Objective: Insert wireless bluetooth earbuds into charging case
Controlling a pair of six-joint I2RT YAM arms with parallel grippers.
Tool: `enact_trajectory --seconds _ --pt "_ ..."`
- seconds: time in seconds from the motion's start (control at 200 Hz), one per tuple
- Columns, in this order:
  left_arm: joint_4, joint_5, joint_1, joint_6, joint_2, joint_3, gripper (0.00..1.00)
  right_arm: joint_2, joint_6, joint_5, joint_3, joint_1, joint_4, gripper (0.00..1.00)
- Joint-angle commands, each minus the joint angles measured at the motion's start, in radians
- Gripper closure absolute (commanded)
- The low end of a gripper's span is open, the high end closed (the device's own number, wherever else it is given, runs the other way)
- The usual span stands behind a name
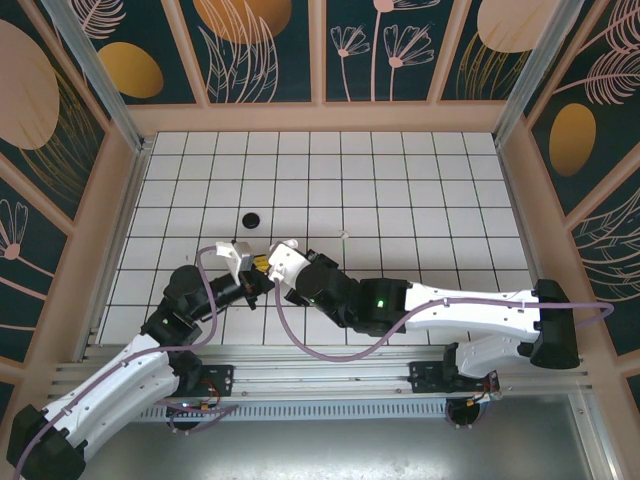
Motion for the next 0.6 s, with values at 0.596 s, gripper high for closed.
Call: enact_trajectory --seconds 0.596 --pt "0.114 0.044 0.008 0.008 -0.05 -0.011 1.0 -0.044 -0.143 -0.172 -0.006 -0.061 -0.159 0.9"
